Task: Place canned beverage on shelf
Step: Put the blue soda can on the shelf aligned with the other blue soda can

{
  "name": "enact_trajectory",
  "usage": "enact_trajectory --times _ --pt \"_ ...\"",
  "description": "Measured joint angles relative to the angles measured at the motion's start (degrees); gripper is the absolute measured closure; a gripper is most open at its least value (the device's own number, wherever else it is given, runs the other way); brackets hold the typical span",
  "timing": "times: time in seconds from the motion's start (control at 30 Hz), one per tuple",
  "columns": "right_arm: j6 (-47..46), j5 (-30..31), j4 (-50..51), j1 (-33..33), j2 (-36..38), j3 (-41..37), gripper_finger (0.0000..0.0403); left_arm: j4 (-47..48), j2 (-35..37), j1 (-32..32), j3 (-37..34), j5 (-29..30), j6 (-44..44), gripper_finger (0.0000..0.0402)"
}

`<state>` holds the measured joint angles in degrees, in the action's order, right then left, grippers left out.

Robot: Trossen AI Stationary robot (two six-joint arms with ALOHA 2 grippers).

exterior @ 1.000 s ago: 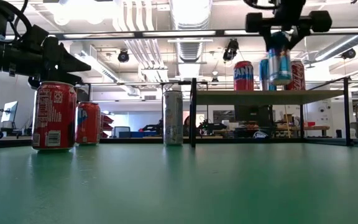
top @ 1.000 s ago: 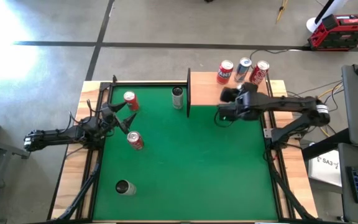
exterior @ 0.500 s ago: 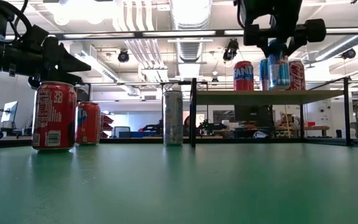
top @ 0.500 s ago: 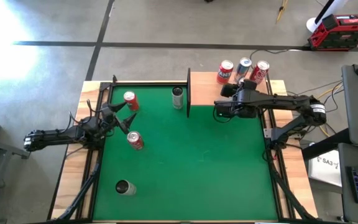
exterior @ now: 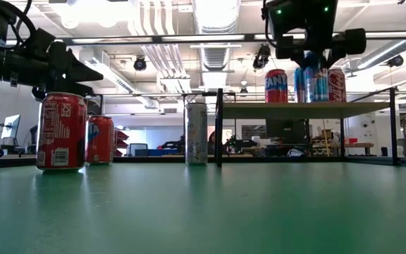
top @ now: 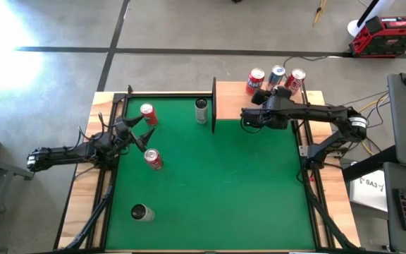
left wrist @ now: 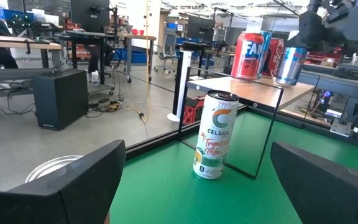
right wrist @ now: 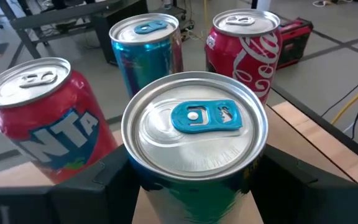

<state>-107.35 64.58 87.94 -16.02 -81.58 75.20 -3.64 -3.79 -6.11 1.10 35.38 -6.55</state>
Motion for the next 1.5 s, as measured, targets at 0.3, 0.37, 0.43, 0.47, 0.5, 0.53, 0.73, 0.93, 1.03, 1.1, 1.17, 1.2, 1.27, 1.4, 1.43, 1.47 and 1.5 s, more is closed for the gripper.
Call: enact_trajectory --times 0.3,0.37,0.43,0.47,0.5,0.53,0.73,0.93,1.03,1.1,1.17,1.2,1.27,1.4,1.43,1.47,1.5 --pt "1.72 -0.09 -1.86 -0.91 -0.05 0.0 0.0168 0.0 0.0 0.01 0.0 0.0 0.0 0.0015" --pt "2.7 -0.09 -2.57 -0.98 -0.05 0.0 0.0168 0.0 0.0 0.01 0.0 0.0 0.0 0.0015" --pt "3.41 -0.11 -2.99 -0.96 -0.05 0.0 0.0168 0.0 0.0 0.0 0.0 0.02 0.0 0.0015" --pt "3.48 -0.12 -3.06 -0.96 -0.05 0.0 0.0168 0.0 0.0 0.02 0.01 0.0 0.0 0.0015" --pt "3.52 -0.13 -3.13 -1.02 -0.05 0.0 0.0168 0.0 0.0 0.0 0.0 0.0 0.0 0.0015" --pt "3.59 -0.19 -3.18 -1.16 -0.05 0.0 0.0168 0.0 0.0 0.01 0.01 0.0 0.0 0.0015" --pt "4.0 -0.37 -3.28 -1.65 -0.05 -0.08 0.0167 0.0 0.0 0.0 0.0 0.0 0.0 0.0015" --pt "4.0 -0.46 -3.5 -1.66 -0.05 -0.13 0.0167 0.0 0.0 0.01 0.0 0.0 0.0 0.0015" --pt "4.06 -0.21 -3.61 -2.0 -0.05 -0.13 0.0167 0.0 0.0 0.0 0.0 0.0 0.0 0.0015" --pt "4.2 -0.21 -3.99 -2.36 -0.05 -0.18 0.0167 -0.02 0.0 0.0 0.0 0.0 0.0 0.0015" --pt "4.61 -0.29 -4.64 -2.56 -0.07 -0.22 0.0167 0.0 0.0 0.01 0.02 0.0 0.0 0.0015" --pt "4.65 -0.31 -4.74 -2.62 -0.07 -0.22 0.0167 -0.01 0.0 0.0 0.0 0.0 0.0 0.0015" --pt "4.69 -0.35 -4.74 -2.6 -0.07 -0.26 0.0167 -0.01 0.0 0.0 0.0 0.0 0.0 0.0015" --pt "4.66 -0.57 -5.12 -2.57 -0.07 -0.45 0.0167 0.0 0.0 0.0 0.0 0.0 0.0 0.0015" --pt "4.67 -0.57 -5.22 -2.57 -0.07 -0.48 0.0167 0.0 0.0 0.02 0.0 0.0 0.0 0.0015" --pt "4.65 -0.58 -5.4 -2.58 -0.07 -0.48 0.0167 -0.02 0.0 0.0 0.0 0.0 0.0 0.0015" --pt "4.67 -0.65 -5.62 -2.57 -0.07 -0.48 0.0167 0.0 0.0 0.0 0.0 0.0 0.0 0.0015"
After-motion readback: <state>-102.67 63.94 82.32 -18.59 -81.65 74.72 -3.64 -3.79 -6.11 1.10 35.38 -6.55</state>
